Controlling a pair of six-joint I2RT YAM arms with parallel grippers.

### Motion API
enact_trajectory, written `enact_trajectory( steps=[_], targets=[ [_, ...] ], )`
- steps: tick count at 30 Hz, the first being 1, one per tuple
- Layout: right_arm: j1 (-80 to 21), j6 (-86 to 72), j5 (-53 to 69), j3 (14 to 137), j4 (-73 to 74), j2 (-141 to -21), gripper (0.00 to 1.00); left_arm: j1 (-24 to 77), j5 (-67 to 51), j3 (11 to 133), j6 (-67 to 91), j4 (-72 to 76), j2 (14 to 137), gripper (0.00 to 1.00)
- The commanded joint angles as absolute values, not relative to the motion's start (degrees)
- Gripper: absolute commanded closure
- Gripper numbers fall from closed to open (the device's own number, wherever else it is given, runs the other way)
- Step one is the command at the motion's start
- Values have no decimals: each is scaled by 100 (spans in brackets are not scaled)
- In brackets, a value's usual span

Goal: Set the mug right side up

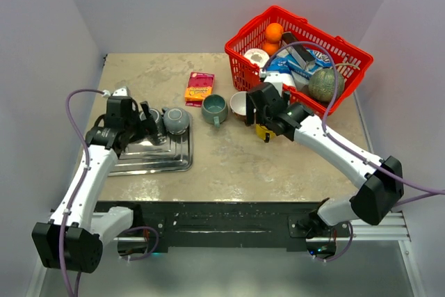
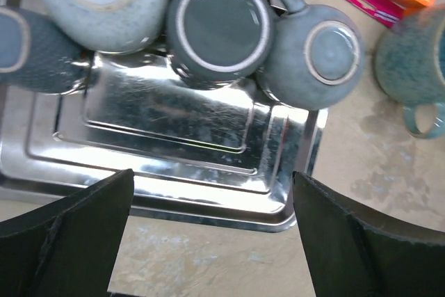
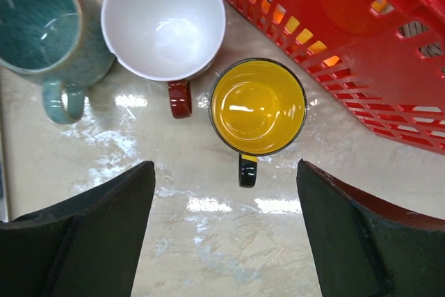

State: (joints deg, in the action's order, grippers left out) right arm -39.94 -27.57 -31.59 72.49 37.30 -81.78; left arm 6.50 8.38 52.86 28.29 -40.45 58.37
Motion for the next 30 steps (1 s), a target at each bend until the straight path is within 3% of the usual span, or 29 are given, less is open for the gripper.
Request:
enact_trajectory(
  steps=[1, 10, 26, 30],
  targets=[
    [-3955, -2716, -2892, 7479, 3867, -8025, 15, -206, 1198, 5941, 2663, -4210, 6151, 1],
    [-3885, -2690, -2698, 7234, 3823, -7849, 15, -1782, 1064, 6021, 3022, -4034, 6785, 1],
    [-3674, -2461, -2303, 7242, 3735, -7884, 15, -2891, 1441, 5634, 3955, -3271, 7470, 1],
    [-3674, -2443, -2180, 7356, 3753, -7963, 15, -2953, 1687, 5406, 4148, -2936, 7593, 7]
  ],
)
